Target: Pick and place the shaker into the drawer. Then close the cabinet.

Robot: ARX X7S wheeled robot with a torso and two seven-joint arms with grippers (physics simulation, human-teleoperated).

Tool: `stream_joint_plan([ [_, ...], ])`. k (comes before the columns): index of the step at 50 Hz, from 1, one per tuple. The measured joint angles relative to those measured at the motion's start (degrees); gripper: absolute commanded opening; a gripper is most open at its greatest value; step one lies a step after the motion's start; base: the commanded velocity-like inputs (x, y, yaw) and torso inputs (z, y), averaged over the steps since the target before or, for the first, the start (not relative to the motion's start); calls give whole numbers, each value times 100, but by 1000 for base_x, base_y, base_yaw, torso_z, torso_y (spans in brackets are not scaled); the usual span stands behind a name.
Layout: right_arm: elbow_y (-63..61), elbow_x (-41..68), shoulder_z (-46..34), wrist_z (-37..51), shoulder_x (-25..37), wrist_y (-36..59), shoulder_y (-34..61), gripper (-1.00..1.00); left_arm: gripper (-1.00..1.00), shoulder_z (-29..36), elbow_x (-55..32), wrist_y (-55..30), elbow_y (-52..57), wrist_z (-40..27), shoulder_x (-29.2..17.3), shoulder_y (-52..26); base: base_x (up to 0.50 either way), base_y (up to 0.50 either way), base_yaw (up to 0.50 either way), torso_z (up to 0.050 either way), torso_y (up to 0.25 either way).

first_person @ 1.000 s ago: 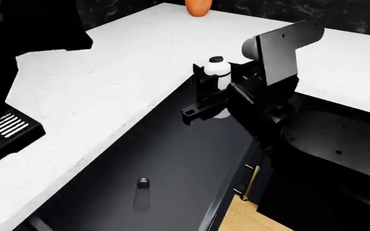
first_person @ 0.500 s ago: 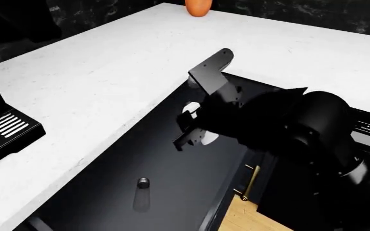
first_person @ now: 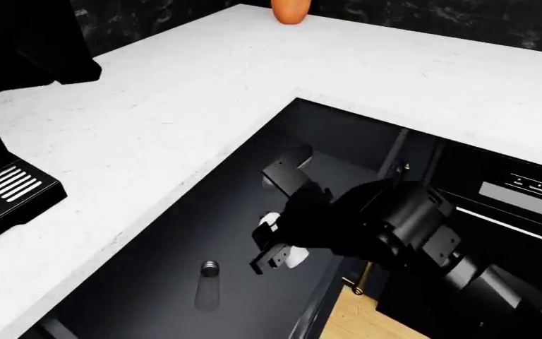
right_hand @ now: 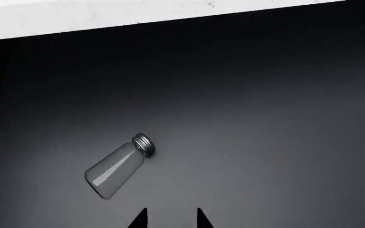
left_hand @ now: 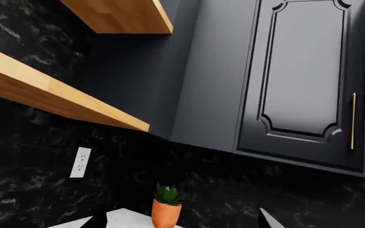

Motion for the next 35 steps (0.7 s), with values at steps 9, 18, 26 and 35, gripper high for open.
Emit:
stream_joint_plan([
  [9,209,-60,-196,-267,-94,-111,-83,100,100,-6,24,16,10,38,-8,50,0,0,0,1,0],
  [18,-34,14,-59,-129,-17,-71,-20,100,100,-9,28,36,34,51,-17,91,0,0,0,0,0],
  [26,-1242,480,867,1007,355,214,11,100,100,10,-11,52,88,22,-27,123,0,0,0,0,1],
  [35,-3005,1381,2241,2834,785,550,-317,100,100,116,-97,64,215,-77,26,161,0,0,0,0,0],
])
